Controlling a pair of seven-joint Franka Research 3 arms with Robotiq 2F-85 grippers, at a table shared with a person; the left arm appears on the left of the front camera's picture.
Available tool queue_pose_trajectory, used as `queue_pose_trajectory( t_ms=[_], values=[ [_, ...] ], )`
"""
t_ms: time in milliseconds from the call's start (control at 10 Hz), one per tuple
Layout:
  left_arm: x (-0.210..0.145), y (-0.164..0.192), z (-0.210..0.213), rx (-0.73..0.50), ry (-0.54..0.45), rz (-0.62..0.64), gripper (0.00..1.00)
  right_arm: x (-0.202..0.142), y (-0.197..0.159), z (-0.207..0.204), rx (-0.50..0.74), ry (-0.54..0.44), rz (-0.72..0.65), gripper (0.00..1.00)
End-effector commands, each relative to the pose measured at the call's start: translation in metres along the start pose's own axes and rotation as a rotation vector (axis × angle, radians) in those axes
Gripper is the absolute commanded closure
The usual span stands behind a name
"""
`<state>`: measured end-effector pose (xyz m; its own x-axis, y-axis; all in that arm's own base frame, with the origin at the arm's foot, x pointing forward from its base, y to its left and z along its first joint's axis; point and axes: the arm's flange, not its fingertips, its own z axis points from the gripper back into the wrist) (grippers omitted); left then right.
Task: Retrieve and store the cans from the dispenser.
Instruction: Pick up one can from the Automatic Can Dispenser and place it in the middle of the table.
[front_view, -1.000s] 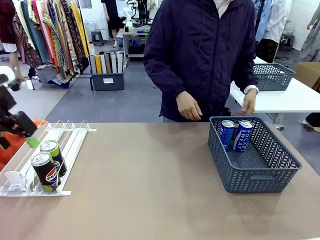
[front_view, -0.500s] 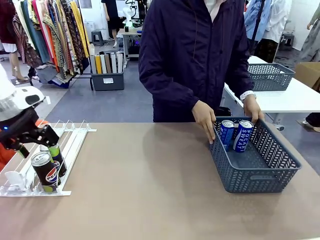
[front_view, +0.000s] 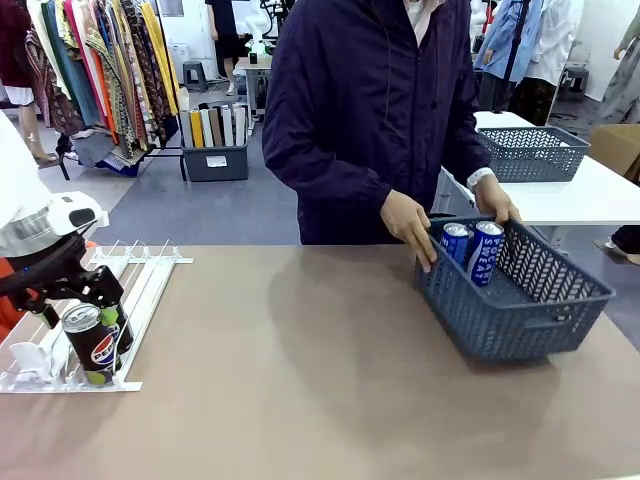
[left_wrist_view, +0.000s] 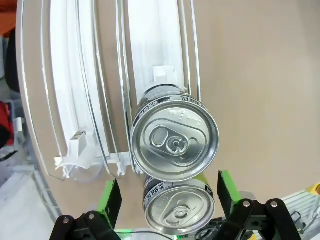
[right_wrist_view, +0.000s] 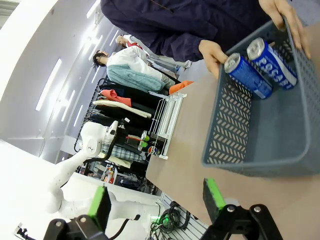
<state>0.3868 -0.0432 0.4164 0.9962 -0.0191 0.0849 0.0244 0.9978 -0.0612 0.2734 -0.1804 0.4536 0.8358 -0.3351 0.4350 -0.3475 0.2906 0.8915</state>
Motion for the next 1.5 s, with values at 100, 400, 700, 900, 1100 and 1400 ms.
queue_pose_trajectory(
  t_ms=[100, 400, 700, 900, 1100, 1400],
  values=[
    [-0.002, -0.009, 0.0, 0.042, 0.012, -0.008, 0.0, 0.004, 0.002, -0.001, 0.022, -0.024, 0.021, 0.0],
    [-0.001, -0.011, -0.003, 0.06, 0.039, -0.033, 0.42, 0.004, 0.002, -0.001, 0.022, -0.024, 0.021, 0.0],
    [-0.001, -0.014, -0.003, 0.065, 0.035, -0.05, 1.0, 0.004, 0.002, -0.001, 0.022, -0.024, 0.021, 0.0],
    [-0.001, -0.015, -0.004, 0.078, 0.03, -0.054, 1.0, 0.004, 0.002, -0.001, 0.022, -0.024, 0.021, 0.0],
    [0.0, -0.014, 0.003, 0.103, 0.024, -0.06, 1.0, 0.004, 0.002, -0.001, 0.022, -0.024, 0.021, 0.0],
    [-0.019, -0.009, 0.089, 0.082, 0.008, -0.124, 1.0, 0.004, 0.002, -0.001, 0.022, -0.024, 0.021, 0.0]
  ],
)
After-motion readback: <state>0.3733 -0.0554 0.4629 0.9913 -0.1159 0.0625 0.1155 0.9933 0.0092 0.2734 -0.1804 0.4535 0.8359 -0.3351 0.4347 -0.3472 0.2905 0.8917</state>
